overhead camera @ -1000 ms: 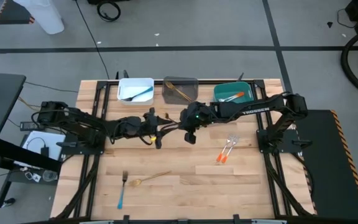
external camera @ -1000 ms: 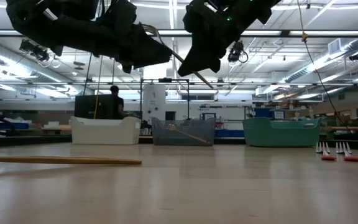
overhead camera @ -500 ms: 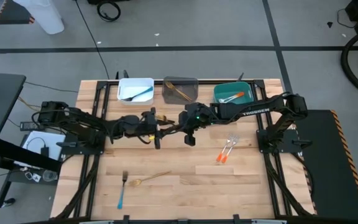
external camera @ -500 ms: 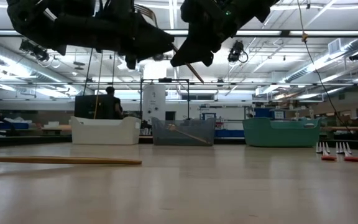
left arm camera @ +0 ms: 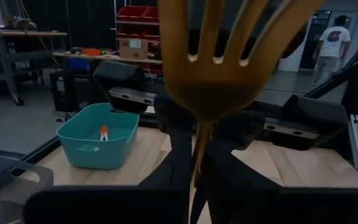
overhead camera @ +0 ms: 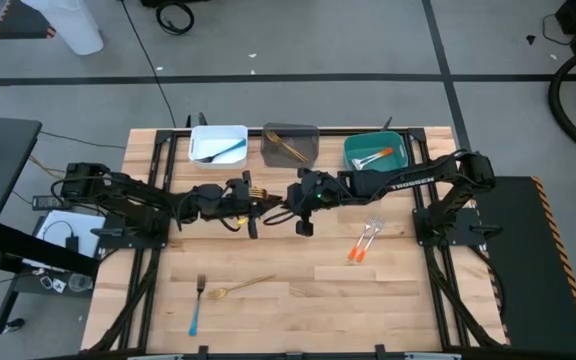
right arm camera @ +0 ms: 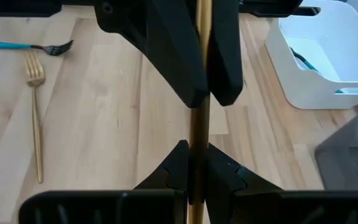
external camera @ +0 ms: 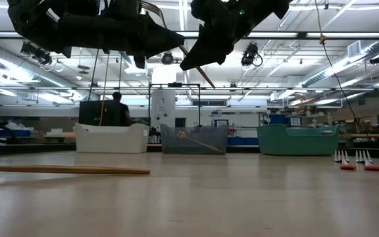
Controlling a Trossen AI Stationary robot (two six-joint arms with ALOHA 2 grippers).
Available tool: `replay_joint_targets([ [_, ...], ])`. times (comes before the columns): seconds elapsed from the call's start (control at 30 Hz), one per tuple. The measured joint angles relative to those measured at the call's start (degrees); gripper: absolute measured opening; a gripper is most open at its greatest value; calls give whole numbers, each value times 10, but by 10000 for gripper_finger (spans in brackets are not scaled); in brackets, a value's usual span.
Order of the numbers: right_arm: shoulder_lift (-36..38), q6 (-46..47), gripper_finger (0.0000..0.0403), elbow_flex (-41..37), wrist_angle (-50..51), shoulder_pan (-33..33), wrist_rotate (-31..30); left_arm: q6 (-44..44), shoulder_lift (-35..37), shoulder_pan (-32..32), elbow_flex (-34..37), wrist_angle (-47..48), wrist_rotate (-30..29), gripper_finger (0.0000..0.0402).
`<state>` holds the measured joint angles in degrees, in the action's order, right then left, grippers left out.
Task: Sort silverware by color (type)
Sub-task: Put the top gold fork into the black bin
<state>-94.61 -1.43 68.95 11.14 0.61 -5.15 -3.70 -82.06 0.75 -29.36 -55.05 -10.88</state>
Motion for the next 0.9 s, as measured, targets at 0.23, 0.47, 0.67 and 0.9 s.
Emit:
replay_joint_targets([
  [0.23, 4, 12, 59, 0, 21, 5, -42, 6, 0, -1, 0, 6, -8, 26],
  [0.47, 5, -3, 135, 20, 39, 35, -154, 15, 0, -1, 0, 3, -40, 26],
  [0.67, 5, -34, 169, 26, 32, 62, -261, 10, 0, -1, 0, -22, -53, 29],
  [0.9, 5, -77, 163, 26, -16, 78, -333, 4, -1, -1, 0, -74, -60, 34],
])
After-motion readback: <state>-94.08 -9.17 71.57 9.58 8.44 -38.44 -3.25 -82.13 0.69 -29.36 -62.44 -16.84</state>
